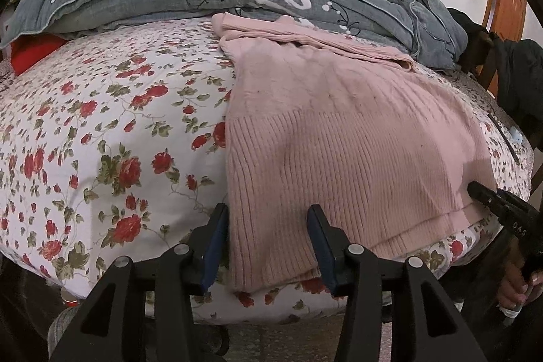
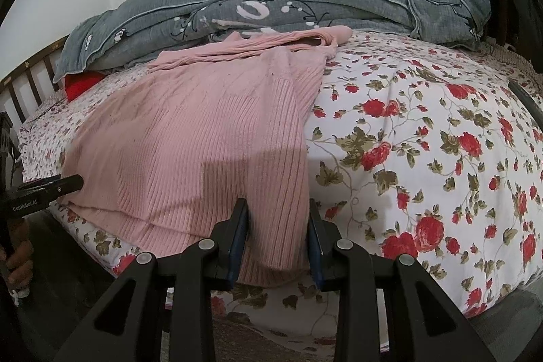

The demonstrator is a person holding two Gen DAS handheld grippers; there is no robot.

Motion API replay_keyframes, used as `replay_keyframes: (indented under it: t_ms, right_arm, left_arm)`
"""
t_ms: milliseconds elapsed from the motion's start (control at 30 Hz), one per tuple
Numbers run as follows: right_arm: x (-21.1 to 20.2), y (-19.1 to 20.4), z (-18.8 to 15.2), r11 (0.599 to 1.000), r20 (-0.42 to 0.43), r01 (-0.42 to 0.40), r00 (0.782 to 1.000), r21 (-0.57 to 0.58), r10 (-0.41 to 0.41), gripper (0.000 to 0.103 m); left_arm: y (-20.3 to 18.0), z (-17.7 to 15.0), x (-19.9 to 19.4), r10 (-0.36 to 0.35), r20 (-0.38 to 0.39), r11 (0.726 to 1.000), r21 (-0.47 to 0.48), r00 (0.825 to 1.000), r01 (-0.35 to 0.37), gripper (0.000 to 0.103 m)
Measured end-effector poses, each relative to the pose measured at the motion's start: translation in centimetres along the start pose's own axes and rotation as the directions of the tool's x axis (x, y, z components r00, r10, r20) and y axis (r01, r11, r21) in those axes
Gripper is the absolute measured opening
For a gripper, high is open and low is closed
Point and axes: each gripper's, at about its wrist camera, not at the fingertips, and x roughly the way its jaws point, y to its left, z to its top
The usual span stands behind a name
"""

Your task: Fold small clothes

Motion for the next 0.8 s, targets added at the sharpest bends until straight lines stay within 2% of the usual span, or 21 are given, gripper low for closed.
replay_keyframes:
  t_ms: [200, 400, 467, 567, 700, 800]
  right_arm:
    - [-0.1, -0.3, 0.0, 1.0, 0.0, -0.013, 1.0, 0.017, 0.013, 0.032]
    - [-0.2, -0.3, 0.0, 1.0, 0.004, -0.015, 1.0, 0.023, 0.015, 0.031]
    - [-0.2, -0.2, 0.0, 1.0, 0.004, -0.013, 1.0, 0.024, 0.013, 0.03]
    - [-0.3, -0.2, -0.1, 0.999, 0.006, -0.019, 1.0, 0.025, 0.019, 0.025]
    - [-0.4, 0.3, -0.1, 1.0, 0.014, -0.029, 1.0, 0.013, 0.028, 0.012]
    - [-0.7, 0.6, -0.1, 1.0, 0.02, -0.028, 0.999, 0.003, 0.028, 0.011]
  left_arm:
    - [-0.1, -0.1, 0.0, 0.004, 0.002, 1.0, 0.006, 1.0, -0.004, 0.043]
    - [0.0, -0.5, -0.3, -0.017, 0.004, 1.0, -0.011, 1.0, 0.017, 0.028]
    - [0.2, -0.6, -0.3, -0.035, 0.003, 0.999, -0.026, 0.999, 0.035, 0.019]
    - [0.4, -0.8, -0.5, -0.049, 0.01, 0.998, -0.043, 0.999, 0.05, 0.012]
    - [0.9, -0.8, -0.6, -0.07, 0.005, 0.995, -0.074, 0.998, 0.07, 0.012]
    - [1.2, -0.9, -0.5, -0.084, -0.009, 0.992, -0.095, 0.996, 0.083, 0.012]
